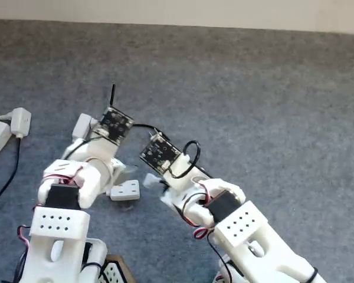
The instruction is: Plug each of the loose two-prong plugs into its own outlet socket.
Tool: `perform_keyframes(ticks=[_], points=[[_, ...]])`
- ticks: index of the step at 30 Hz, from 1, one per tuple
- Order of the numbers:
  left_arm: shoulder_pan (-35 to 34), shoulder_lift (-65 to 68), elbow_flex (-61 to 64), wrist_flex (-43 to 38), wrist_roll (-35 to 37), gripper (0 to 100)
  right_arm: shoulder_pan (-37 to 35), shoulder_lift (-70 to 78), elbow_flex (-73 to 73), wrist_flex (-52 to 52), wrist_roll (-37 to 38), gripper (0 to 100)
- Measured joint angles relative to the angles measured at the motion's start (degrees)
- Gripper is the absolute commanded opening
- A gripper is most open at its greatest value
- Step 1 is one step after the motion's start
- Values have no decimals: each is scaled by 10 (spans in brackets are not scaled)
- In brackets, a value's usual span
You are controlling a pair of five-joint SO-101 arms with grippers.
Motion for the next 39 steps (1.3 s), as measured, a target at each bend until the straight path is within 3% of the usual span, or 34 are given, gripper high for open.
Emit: perform_keyframes(ticks=[8,12,21,30,39], points=[[-71,0,-30,-2,-19,352,36,98,55,-5,38,10],[-103,0,-32,-3,-31,352,38,149,55,40,69,14],[-149,0,-39,-5,-58,352,38,165,-18,135,98,274],[-229,1,-39,-33,-115,352,21,177,-48,142,103,278],[-295,1,-39,-62,-156,352,15,350,-91,67,103,276]])
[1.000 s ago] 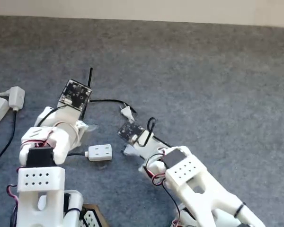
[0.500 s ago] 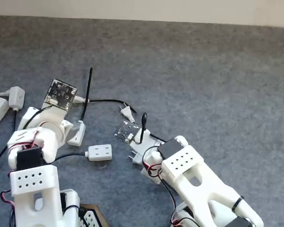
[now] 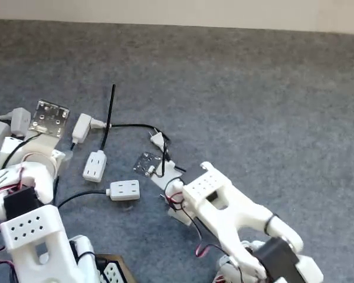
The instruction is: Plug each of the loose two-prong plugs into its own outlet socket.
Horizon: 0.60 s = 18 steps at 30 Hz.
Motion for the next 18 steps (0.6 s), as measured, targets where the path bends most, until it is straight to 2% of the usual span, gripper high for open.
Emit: perform_keyframes(ticks=[2,8,18], points=[[-13,0,3,-21,-10,352,0,23,-10,-16,-6,245],[-32,0,32,-57,-30,352,0,32,-16,-33,-20,34],[-33,0,32,-58,-33,352,1,33,-23,-38,-20,43]])
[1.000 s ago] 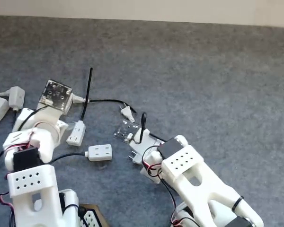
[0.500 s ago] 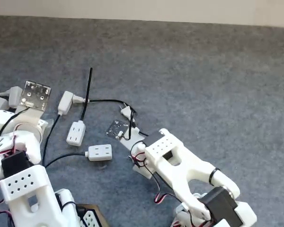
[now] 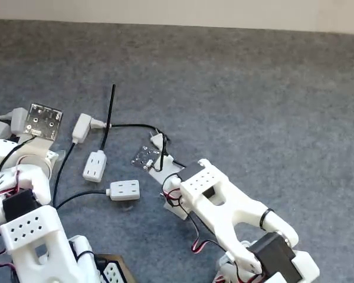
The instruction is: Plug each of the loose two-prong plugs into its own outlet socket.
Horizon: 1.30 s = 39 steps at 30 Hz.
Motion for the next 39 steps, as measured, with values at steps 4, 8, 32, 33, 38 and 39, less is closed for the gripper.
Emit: perform_keyframes(ticks=[4,8,32,33,38,39], points=[[0,0,0,0,0,352,0,1,-10,22,0,91],[0,0,0,0,0,352,-1,1,-58,86,0,143],[0,0,0,0,0,352,-3,1,-84,110,0,146],[0,0,0,0,0,352,-3,1,-81,110,0,146],[0,0,0,0,0,352,-3,1,-77,110,0,146],[0,0,0,0,0,352,-3,1,-77,110,0,146]])
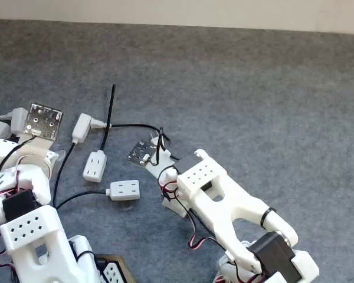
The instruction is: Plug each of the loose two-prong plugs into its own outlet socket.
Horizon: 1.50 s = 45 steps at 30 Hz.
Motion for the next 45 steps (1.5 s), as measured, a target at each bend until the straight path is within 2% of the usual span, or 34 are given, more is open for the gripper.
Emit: perform_keyframes(ticks=[20,25,35,42,45], points=[[0,0,0,0,0,352,0,78,-15,-12,0,142],[0,0,0,0,0,352,0,78,-15,-12,0,4],[0,0,0,0,0,352,1,82,-60,-11,-1,5],[0,0,0,0,0,352,1,82,-113,48,-2,5],[2,0,0,26,0,352,7,62,-114,24,-26,5]])
